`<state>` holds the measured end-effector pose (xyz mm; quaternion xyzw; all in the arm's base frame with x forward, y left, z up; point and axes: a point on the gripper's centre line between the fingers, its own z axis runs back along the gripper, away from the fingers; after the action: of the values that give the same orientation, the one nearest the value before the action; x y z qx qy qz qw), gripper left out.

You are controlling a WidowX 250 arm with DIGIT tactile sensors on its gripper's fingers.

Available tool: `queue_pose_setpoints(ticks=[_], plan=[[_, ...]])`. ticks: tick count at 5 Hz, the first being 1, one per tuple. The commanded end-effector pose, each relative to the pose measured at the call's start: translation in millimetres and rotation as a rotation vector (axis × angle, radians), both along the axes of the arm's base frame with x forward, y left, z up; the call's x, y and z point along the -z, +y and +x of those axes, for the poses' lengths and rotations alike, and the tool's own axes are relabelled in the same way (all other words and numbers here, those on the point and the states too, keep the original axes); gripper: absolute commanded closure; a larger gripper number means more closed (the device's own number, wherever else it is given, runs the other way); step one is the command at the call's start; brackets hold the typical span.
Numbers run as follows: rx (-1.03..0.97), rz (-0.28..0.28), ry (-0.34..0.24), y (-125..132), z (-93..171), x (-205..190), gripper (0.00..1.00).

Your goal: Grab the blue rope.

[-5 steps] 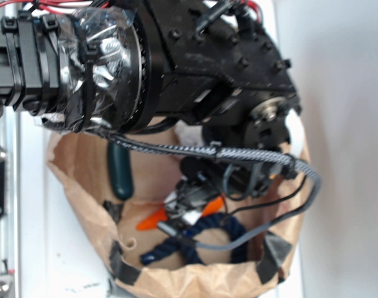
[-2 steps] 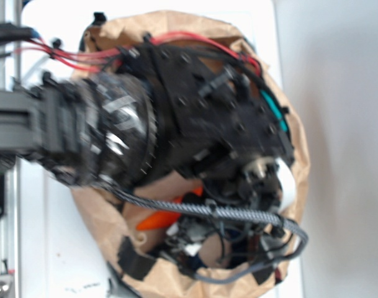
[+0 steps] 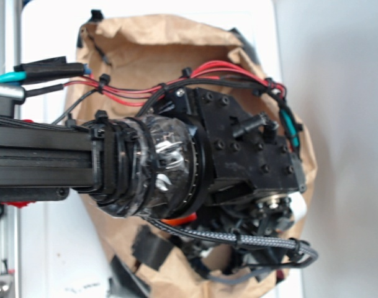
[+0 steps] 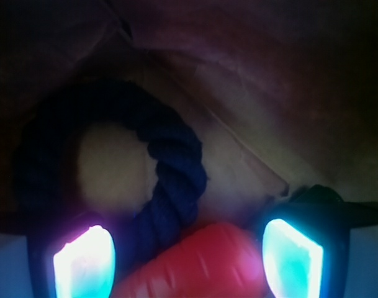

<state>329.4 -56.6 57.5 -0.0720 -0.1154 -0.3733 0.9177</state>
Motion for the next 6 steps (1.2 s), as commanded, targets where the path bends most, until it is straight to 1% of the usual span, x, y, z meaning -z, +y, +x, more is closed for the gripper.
queue_pose_setpoints(ticks=[1, 2, 3, 4, 5, 6], plan=[[0.035, -0.081, -0.074, -33, 16, -14, 0.0], [0.055, -0.044, -0.08, -35, 14, -5, 0.0], [0.076, -0.024, -0.078, -28, 9, -7, 0.0], [0.078, -0.068, -0.1, -17, 4, -26, 0.0], [0.065, -0.077, -0.092, -13, 6, -32, 0.0], [-0.028, -0.028, -0.074, -16, 10, -21, 0.0]])
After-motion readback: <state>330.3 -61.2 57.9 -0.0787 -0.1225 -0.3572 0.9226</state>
